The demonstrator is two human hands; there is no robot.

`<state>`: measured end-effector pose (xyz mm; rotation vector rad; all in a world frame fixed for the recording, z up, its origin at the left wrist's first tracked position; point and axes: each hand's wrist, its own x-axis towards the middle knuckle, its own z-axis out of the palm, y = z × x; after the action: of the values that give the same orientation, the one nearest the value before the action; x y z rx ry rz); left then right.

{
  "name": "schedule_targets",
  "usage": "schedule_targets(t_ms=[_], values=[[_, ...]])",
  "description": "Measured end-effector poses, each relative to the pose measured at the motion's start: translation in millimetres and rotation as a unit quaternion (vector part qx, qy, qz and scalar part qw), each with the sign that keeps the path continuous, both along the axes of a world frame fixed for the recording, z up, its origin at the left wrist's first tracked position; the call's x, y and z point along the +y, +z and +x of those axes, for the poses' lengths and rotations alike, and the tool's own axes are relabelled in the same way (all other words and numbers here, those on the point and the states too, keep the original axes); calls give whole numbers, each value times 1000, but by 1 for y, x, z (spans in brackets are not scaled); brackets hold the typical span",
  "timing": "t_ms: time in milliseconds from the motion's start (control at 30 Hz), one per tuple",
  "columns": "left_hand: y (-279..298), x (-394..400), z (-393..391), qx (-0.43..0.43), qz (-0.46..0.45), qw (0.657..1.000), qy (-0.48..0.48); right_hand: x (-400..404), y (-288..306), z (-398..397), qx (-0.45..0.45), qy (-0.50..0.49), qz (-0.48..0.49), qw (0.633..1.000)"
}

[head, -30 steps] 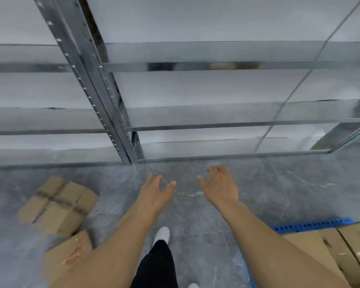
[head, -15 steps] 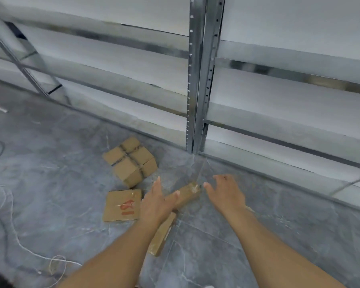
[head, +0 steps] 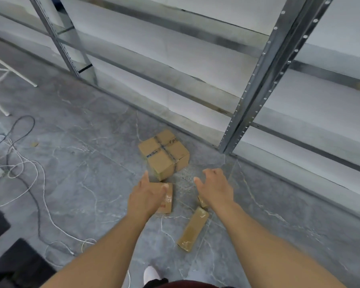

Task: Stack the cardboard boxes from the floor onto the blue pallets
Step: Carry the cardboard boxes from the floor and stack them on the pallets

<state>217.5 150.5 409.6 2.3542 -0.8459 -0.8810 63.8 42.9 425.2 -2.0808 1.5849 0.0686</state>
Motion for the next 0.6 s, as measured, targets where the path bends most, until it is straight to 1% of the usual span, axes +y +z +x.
schedule_targets(t_ms=[133,267,400,600], values=[[-7,0,44,0,9,1000,-20,10,-4,47,2,-9,14,1000],[-19,-10,65,24,19,999,-35,4,-7,69,17,-15,16,1000],[-29,-35,78,31,19,999,-35,-18,-16,87,23,-18,19,999],[-46,-92,113,20,57,997,-38,-75,-38,120,13,-25,57,998]])
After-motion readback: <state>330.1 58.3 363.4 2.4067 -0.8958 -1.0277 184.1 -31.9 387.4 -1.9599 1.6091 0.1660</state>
